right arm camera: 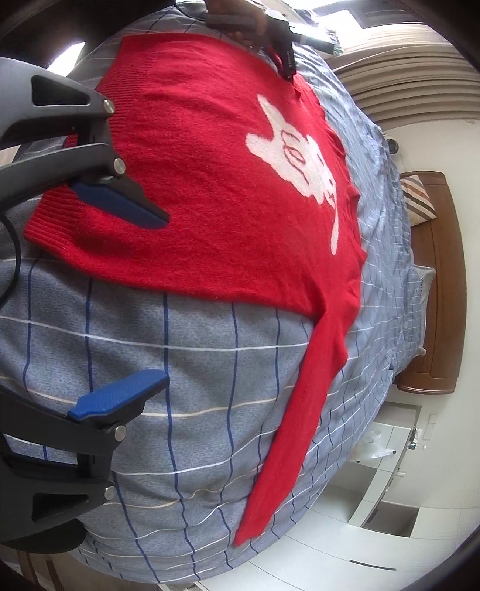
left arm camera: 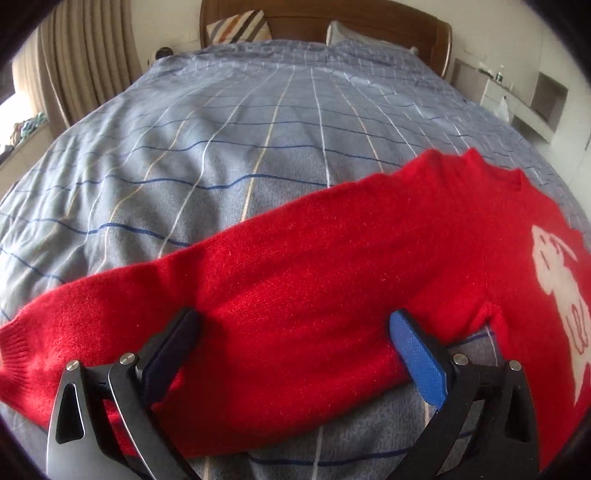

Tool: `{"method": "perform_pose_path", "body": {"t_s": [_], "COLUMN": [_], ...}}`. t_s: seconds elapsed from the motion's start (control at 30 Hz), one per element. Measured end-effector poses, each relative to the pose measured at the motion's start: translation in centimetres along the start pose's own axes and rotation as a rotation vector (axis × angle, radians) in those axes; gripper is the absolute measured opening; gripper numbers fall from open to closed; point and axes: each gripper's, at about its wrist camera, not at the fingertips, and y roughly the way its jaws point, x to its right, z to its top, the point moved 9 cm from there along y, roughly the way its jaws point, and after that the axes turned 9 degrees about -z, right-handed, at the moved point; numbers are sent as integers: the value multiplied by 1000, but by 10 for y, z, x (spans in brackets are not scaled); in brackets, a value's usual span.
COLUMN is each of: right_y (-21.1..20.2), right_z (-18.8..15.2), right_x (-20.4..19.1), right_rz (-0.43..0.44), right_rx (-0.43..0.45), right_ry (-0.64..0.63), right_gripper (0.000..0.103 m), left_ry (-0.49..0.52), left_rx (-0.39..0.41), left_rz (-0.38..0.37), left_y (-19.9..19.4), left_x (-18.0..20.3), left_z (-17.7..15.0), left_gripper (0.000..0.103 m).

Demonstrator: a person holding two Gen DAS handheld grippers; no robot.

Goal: Fold small clothes

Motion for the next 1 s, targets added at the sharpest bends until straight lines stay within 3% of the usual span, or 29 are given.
{"method": "perform_pose_path", "body": {"t_s": [0.13,0.53,1.0], "right_y": [7,13,21], "right_z": [-6,-12,-14], "right_x": [1,10,10], "right_rz": [-29,-104,-138], "right_rx": [-45,-126,-161], "right_ry": [14,81,113], "right_gripper": [78,78,78], "left_ry": [18,20,20], "left_rx": [32,27,27], "left_rz": [-2,1,1], "left_y": [-2,0,0], "left_x": [2,2,2], "left_z": [-4,-3,-3], "left_gripper": [103,103,103]}}
